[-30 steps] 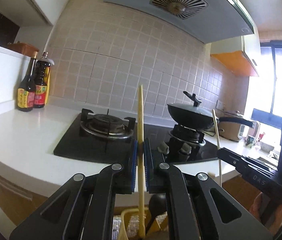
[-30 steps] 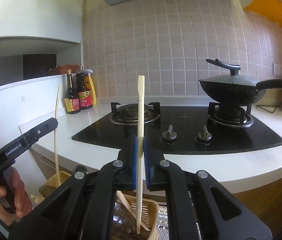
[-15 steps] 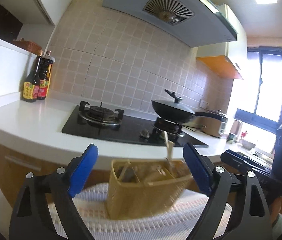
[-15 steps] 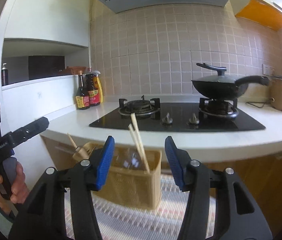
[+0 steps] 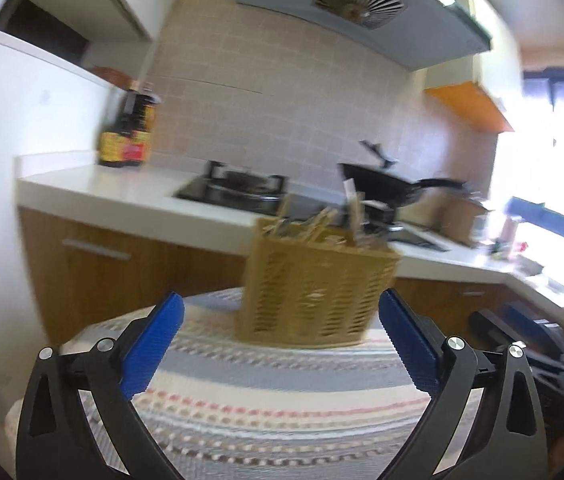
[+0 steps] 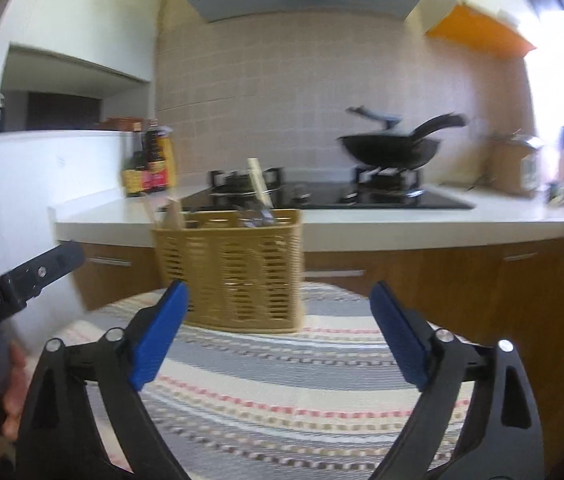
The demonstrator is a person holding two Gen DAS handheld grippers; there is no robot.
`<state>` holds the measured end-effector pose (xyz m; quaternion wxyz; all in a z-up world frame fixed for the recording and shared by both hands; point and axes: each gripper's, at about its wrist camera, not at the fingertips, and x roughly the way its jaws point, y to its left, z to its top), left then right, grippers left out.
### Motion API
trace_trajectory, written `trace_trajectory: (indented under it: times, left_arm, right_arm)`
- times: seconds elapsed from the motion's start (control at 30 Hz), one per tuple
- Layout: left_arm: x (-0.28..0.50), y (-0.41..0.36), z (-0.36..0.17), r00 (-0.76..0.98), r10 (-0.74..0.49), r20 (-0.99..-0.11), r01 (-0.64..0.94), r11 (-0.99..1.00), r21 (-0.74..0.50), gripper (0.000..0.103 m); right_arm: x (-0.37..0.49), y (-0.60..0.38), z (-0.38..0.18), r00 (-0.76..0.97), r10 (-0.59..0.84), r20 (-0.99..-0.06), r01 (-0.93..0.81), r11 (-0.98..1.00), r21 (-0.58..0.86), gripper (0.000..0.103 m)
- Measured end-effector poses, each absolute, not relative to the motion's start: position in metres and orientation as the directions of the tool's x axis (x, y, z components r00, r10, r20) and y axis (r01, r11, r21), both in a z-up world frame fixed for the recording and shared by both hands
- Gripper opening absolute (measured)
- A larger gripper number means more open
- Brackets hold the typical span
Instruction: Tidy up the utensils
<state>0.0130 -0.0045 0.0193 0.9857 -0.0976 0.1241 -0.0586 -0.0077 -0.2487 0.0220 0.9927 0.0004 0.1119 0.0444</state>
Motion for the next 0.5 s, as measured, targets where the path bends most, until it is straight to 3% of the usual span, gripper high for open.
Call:
trace_trajectory:
  times: [0.17,0.23,0.4,0.5]
  left_arm:
    - [0.006,-0.016,0.000,0.980,0.037,-0.194,-0.053,0.995,-0.083,0.095]
    - [0.005,-0.017,-0.001,0.982,0.078,-0.170,-0.089,0.994,-0.059,0.095]
    - [0.019,-0.015,-0.004,0.965,0.065,-0.254,-0.081,0.995,-0.053,0.095]
    - [0.020,-0.015,-0.002,0.965,0.061,-0.254,-0.075,0.996,-0.047,0.095]
  right_arm:
    - [-0.005,-0.256,0.015,0.975,0.075,-0.207,-0.070,0.997,0.031,0.095]
    - [0.002,-0.257,0.008,0.963,0.090,-0.252,-0.084,0.996,0.037,0.095]
    - [0.012,-0.250,0.003,0.949,0.112,-0.295,-0.112,0.994,0.015,0.095]
    - [0.013,-0.250,0.002,0.951,0.099,-0.292,-0.100,0.995,0.009,0.095]
